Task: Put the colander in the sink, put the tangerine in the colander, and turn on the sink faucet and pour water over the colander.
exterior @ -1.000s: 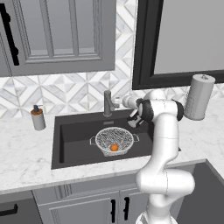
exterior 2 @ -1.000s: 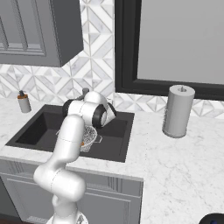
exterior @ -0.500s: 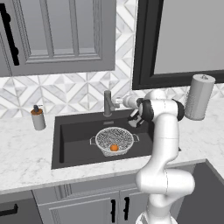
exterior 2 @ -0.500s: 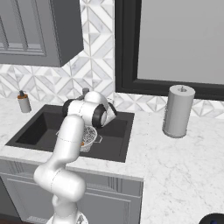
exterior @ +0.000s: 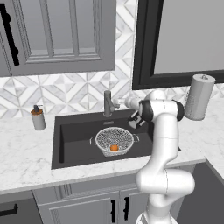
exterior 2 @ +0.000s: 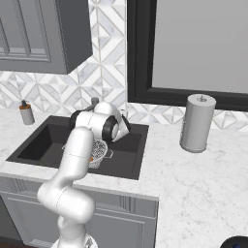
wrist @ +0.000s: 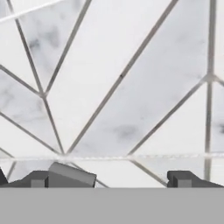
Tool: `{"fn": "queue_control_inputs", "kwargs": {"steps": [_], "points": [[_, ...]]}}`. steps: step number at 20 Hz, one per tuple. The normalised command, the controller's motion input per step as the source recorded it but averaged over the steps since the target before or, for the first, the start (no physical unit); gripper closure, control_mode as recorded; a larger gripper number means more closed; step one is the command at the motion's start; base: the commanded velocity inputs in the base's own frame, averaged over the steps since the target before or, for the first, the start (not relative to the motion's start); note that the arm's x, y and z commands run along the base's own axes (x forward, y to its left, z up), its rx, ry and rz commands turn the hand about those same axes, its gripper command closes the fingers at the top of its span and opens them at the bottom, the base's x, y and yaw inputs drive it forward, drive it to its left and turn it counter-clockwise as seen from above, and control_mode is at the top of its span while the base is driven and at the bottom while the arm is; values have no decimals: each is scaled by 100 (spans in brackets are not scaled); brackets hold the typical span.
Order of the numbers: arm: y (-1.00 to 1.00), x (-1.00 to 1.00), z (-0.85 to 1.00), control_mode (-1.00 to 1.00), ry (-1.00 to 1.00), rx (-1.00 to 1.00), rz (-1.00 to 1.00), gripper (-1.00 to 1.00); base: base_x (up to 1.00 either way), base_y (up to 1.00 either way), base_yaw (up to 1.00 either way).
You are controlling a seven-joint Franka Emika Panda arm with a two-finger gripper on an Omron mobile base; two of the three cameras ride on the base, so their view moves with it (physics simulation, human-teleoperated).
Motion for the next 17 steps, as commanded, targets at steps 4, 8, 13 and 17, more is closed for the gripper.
{"fn": "queue_control_inputs", "kwargs": {"steps": [4,8,13,17], "points": [[-100,0,-15,-100,-9,0,0,-100,0,0,0],[-99,0,-16,-100,-8,0,0,-100,0,0,0],[-78,0,-9,-100,-3,0,0,-100,0,0,0],[-28,-1,0,-100,0,0,0,-100,0,0,0]]}}
